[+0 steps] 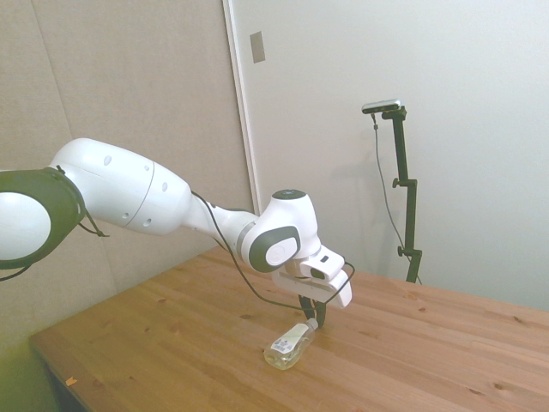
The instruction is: Stand the sanitizer
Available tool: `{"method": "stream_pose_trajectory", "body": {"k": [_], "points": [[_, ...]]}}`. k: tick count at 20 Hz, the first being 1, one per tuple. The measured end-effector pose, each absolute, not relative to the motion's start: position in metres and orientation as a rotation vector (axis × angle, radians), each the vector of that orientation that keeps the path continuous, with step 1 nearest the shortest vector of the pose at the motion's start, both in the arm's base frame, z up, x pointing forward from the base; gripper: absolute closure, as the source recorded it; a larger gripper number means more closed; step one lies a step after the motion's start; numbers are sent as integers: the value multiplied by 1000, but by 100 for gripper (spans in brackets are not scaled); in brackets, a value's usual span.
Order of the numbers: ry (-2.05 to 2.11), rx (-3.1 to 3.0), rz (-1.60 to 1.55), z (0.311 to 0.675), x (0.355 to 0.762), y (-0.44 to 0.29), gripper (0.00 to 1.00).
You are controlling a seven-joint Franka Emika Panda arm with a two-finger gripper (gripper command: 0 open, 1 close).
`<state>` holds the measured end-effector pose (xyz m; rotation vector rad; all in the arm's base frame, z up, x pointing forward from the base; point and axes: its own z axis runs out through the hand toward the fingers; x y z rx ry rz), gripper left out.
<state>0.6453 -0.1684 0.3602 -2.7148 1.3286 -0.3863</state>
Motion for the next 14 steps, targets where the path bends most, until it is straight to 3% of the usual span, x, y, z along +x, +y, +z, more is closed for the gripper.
{"method": "stream_pose_trajectory", "body": {"k": [8, 14], "points": [[1479, -2450, -833, 430, 626, -117, 100], [1546, -2282, -1058, 442, 625, -86, 100]]}}
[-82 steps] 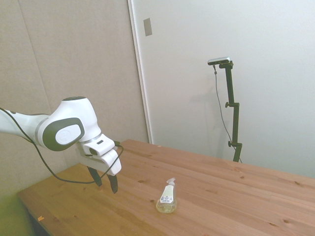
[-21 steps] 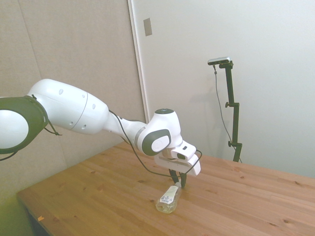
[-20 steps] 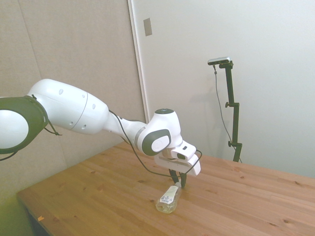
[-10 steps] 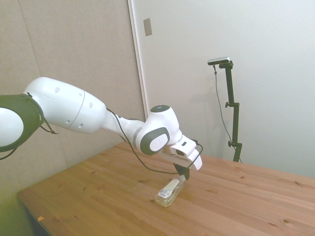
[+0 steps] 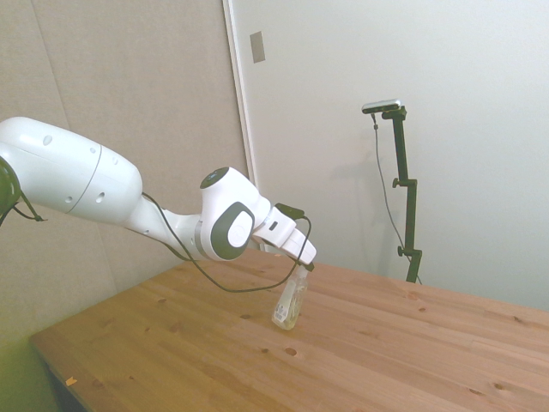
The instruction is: Stand the sanitizer
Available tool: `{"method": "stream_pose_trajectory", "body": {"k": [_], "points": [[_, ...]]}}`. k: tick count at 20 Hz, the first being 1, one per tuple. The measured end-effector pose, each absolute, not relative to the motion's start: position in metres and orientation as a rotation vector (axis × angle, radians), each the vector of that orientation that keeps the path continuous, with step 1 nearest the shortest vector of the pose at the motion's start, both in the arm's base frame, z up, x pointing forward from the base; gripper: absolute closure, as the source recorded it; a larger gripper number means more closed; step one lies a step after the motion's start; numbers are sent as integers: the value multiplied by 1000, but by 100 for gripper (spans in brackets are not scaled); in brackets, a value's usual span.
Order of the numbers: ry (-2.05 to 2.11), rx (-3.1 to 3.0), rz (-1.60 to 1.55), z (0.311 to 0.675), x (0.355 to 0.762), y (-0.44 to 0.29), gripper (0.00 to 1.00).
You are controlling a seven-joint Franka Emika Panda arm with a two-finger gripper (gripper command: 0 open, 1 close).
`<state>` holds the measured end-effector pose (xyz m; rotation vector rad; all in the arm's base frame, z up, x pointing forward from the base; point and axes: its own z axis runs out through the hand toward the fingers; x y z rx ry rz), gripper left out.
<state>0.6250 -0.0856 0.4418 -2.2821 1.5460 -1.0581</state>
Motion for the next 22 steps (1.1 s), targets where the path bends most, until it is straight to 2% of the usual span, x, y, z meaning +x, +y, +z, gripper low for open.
{"method": "stream_pose_trajectory", "body": {"k": [12, 17, 18, 22], "points": [[1573, -2081, -1340, 442, 600, -74, 100], [1556, -2069, -1380, 428, 593, -49, 100], [1552, -2070, -1383, 425, 591, -46, 0], [1536, -2071, -1400, 423, 586, -43, 0]]}}
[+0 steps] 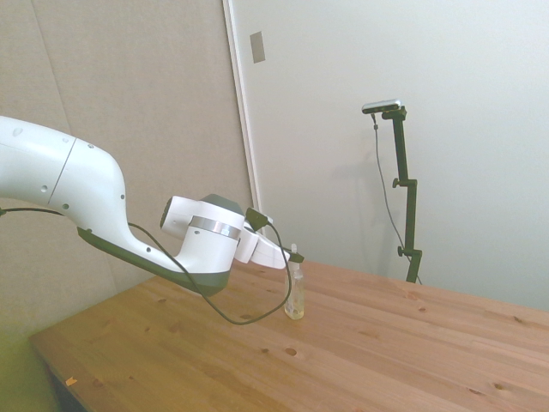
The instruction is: Stand the sanitizer
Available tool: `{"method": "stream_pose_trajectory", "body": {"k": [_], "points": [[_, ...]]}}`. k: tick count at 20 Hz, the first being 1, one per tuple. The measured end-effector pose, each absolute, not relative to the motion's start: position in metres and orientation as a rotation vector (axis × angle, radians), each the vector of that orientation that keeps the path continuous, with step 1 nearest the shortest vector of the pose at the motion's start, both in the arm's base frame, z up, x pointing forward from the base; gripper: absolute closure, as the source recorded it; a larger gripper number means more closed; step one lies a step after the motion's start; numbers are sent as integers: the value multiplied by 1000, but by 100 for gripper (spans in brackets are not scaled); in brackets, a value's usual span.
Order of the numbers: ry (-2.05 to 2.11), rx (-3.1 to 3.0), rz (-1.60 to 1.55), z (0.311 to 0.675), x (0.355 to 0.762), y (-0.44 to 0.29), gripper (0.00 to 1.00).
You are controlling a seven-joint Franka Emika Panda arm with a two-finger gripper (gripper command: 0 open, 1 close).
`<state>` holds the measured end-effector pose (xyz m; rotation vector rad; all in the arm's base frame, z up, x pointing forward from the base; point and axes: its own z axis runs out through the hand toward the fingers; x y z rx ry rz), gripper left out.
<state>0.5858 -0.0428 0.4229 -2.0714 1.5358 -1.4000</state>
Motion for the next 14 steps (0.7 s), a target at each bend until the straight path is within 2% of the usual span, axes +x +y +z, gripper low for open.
{"method": "stream_pose_trajectory", "body": {"k": [14], "points": [[1520, -2111, -1357, 405, 573, -28, 0]]}}
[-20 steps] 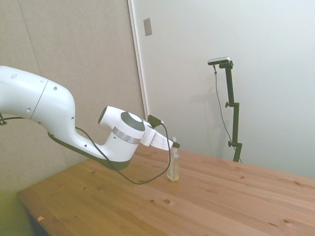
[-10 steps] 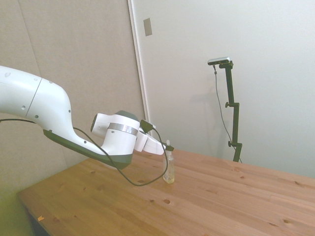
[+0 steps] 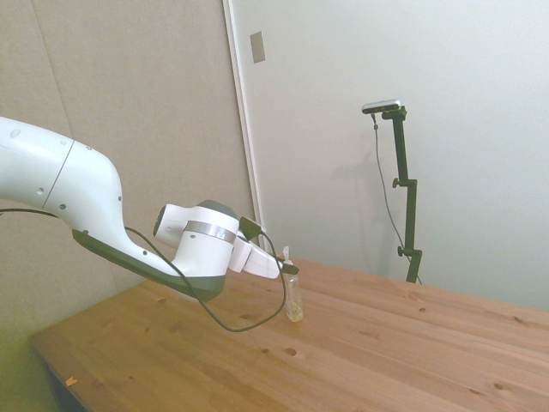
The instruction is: Stand the sanitizer
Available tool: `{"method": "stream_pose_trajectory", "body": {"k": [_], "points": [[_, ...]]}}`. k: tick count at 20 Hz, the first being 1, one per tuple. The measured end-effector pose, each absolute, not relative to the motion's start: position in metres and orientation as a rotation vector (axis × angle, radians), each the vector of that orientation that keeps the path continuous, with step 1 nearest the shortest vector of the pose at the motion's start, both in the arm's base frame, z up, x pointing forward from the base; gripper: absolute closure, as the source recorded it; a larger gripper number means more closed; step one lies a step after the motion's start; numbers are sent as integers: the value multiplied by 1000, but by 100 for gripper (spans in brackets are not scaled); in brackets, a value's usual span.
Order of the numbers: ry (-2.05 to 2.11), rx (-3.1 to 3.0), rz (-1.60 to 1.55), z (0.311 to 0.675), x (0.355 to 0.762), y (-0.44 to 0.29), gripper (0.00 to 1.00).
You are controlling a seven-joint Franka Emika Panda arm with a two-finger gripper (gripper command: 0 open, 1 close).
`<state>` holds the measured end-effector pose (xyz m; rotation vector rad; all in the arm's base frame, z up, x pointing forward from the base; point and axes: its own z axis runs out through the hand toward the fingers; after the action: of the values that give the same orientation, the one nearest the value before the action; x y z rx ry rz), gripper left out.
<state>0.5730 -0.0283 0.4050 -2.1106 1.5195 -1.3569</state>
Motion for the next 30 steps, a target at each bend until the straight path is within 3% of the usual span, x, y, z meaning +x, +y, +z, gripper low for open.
{"method": "stream_pose_trajectory", "body": {"k": [16, 30], "points": [[1521, -2162, -1324, 406, 589, -16, 0], [1564, -2362, -1082, 420, 558, -30, 0]]}}
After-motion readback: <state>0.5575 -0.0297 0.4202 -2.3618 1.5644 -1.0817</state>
